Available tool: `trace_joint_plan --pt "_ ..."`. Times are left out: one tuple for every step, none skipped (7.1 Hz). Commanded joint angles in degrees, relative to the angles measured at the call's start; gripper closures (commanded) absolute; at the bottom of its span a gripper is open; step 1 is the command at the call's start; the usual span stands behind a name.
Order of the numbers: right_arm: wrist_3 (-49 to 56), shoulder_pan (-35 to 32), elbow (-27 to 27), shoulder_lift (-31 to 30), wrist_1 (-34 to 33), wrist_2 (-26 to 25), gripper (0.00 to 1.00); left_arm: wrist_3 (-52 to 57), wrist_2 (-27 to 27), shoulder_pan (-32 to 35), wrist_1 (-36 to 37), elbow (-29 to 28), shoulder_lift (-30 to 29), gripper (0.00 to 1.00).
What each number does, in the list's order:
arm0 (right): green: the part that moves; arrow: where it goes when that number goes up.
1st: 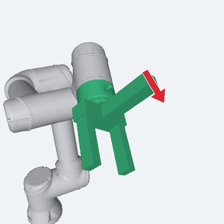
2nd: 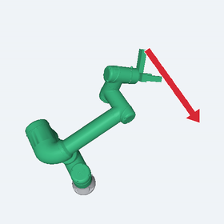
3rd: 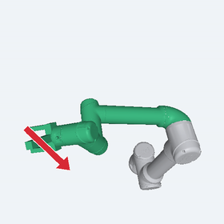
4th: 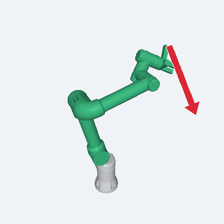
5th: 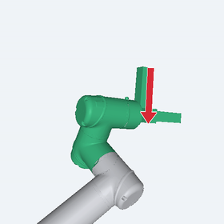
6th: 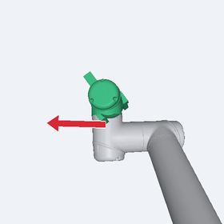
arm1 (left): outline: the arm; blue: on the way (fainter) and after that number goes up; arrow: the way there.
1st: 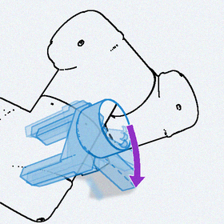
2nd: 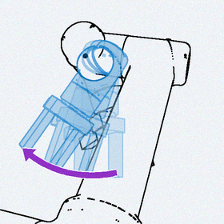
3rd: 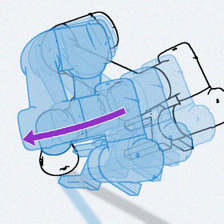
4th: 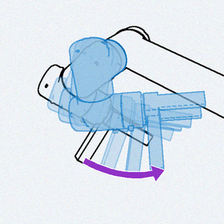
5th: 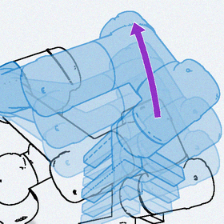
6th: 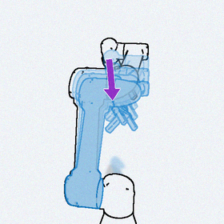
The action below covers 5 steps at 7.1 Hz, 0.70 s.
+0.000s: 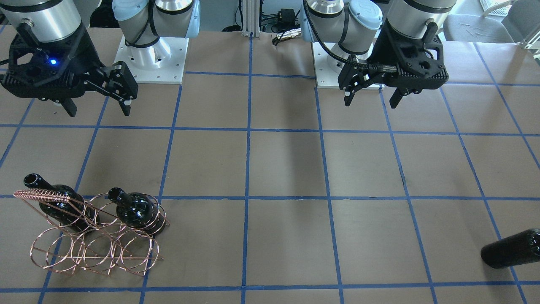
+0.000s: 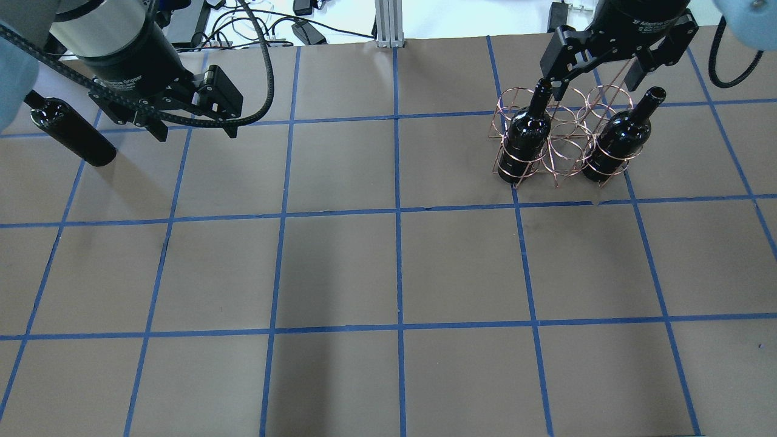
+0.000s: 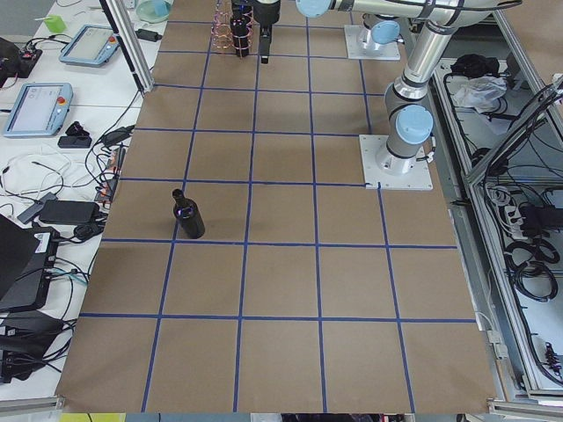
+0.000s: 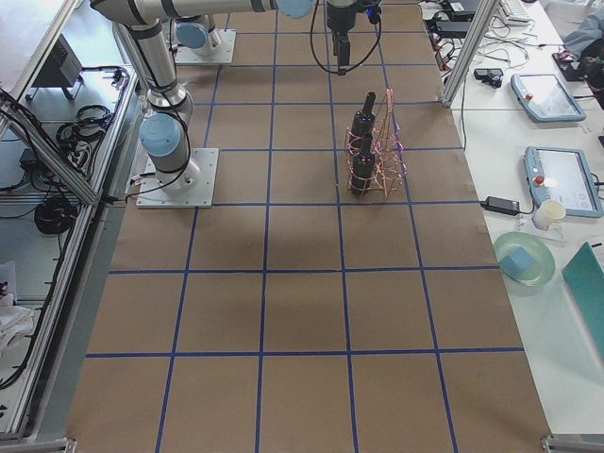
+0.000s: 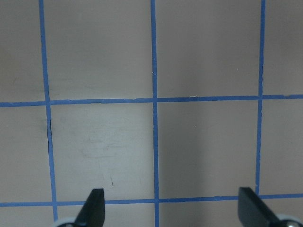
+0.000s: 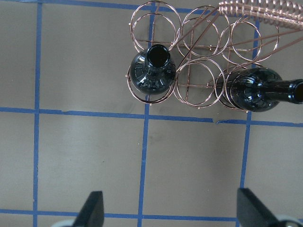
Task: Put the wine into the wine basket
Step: 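Move the left gripper over the upright dark wine bottle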
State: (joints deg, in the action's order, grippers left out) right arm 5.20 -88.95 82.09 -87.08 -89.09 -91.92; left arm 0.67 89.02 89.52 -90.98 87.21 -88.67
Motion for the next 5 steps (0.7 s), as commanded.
trace_joint_plan --pt "0.2 0.0 0.0 0.1 -0.2 0.2 0.00 0.1 0.1 -0.6 -0.2 0.0 0.1 0.00" --pt "0.2 0.0 0.0 0.1 -0.2 0.3 0.00 0.1 0.1 -0.8 0.1 0.0 0.1 0.00" --pt "0.2 0.0 0.0 0.1 -0.2 0.3 0.00 0.1 0.1 -0.8 0.1 0.0 0.1 0.00" --pt "-0.2 -0.1 0.0 0.0 -0.1 0.3 0.00 0.2 0.1 -0.9 0.2 0.0 0.1 0.00" --pt "-0.4 -0.3 0.0 0.0 0.0 0.3 0.00 0.2 0.0 -0.9 0.4 0.0 0.0 0.00"
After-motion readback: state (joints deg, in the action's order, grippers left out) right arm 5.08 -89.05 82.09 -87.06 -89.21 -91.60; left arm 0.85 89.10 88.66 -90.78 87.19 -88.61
